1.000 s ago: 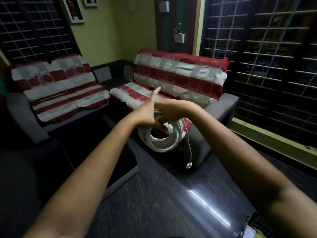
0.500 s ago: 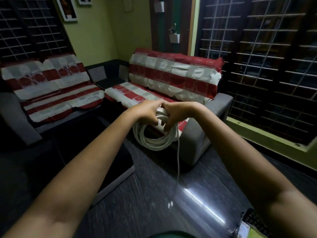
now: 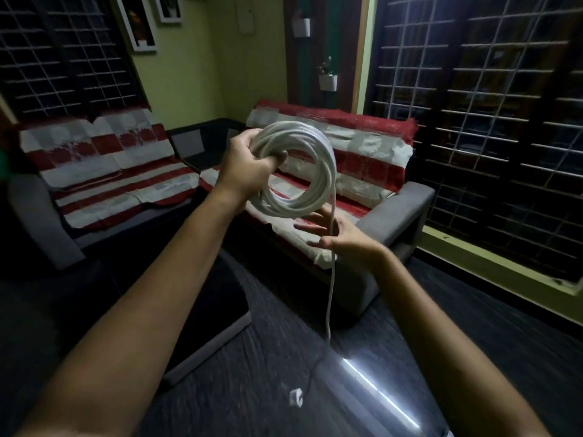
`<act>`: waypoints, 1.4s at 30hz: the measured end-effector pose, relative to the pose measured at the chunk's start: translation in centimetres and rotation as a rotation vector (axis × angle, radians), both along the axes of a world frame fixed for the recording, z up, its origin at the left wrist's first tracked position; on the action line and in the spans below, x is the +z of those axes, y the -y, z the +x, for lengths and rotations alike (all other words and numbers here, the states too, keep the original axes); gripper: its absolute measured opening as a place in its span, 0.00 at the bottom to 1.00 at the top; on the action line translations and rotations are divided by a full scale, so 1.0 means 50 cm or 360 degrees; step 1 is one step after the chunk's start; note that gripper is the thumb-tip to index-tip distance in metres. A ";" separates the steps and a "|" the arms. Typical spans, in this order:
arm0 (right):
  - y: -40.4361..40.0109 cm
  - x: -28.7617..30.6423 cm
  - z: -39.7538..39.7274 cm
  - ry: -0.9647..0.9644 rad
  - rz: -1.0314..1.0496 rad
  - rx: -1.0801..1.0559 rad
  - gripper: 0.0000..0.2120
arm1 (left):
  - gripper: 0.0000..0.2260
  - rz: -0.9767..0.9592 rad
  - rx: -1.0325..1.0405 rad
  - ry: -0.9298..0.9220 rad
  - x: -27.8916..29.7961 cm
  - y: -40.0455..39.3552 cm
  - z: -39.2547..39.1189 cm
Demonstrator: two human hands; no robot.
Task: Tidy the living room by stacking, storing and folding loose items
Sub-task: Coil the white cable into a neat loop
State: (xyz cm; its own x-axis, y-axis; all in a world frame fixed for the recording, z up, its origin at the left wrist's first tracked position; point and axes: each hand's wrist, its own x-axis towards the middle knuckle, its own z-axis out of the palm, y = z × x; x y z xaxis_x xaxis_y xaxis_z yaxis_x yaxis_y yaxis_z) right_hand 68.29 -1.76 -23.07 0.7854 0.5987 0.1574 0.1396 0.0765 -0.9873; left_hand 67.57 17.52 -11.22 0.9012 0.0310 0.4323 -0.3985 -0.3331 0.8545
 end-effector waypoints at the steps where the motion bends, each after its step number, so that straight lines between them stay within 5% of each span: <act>1: -0.022 -0.002 -0.012 -0.0058 0.0198 -0.0036 0.49 | 0.11 -0.0147 0.0019 -0.0002 0.002 0.009 -0.007; 6: -0.113 0.013 -0.032 -0.0121 0.0987 -0.0265 0.54 | 0.13 -0.0741 0.0320 -0.0096 -0.049 0.063 -0.023; 8: -0.131 0.026 -0.027 -0.0267 0.1143 -0.0477 0.49 | 0.10 -0.0909 0.0431 -0.0060 -0.082 0.081 -0.024; 13: -0.142 0.016 -0.012 -0.0357 0.1057 -0.1093 0.04 | 0.15 -0.1041 0.0472 0.0004 -0.150 0.108 -0.028; 14: -0.138 0.020 -0.013 -0.0298 0.0978 -0.1168 0.03 | 0.16 -0.1052 0.0394 -0.0042 -0.160 0.106 -0.024; 16: -0.122 0.027 -0.008 -0.0138 0.0802 -0.1239 0.05 | 0.21 -0.0955 0.0254 -0.0179 -0.172 0.093 -0.018; 18: -0.100 0.038 -0.001 0.0036 0.0527 -0.1254 0.04 | 0.38 -0.0720 0.0297 -0.0196 -0.177 0.066 -0.017; 20: -0.078 0.053 0.006 0.0191 0.0163 -0.1220 0.07 | 0.52 -0.0294 0.0547 0.0182 -0.170 0.026 -0.027; 23: -0.060 0.096 0.009 0.0685 -0.0760 -0.0963 0.08 | 0.55 0.0607 0.0433 0.0676 -0.120 -0.007 -0.026; 26: -0.078 0.127 0.012 0.1156 -0.1479 -0.0405 0.16 | 0.55 0.1329 -0.0125 0.0128 -0.094 0.001 -0.005; 29: -0.085 0.129 0.033 0.1139 -0.1736 -0.0262 0.26 | 0.53 0.1125 -0.0395 -0.0394 -0.120 -0.001 0.017; 32: -0.077 0.108 0.052 0.1119 -0.1778 -0.0247 0.24 | 0.48 0.1028 -0.0304 -0.0340 -0.145 0.006 0.023; 35: -0.046 0.113 0.058 0.0766 -0.1467 -0.0298 0.23 | 0.36 0.0901 -0.0384 -0.0331 -0.134 0.011 0.026; 38: 0.004 0.123 0.059 0.0299 -0.1097 -0.0009 0.35 | 0.23 0.0722 -0.0506 -0.0339 -0.114 -0.001 0.034; 42: 0.042 0.111 0.052 0.0177 -0.0726 0.0231 0.45 | 0.14 0.0576 -0.0550 -0.0276 -0.078 0.002 0.023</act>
State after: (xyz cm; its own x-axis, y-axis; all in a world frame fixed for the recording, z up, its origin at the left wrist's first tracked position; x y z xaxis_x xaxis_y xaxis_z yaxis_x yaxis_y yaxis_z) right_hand 70.91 -3.84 -17.54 0.6819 0.7283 -0.0680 0.2662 -0.3337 -0.9043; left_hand 68.71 17.40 -15.12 0.8916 -0.4043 0.2039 -0.4003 -0.4935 0.7722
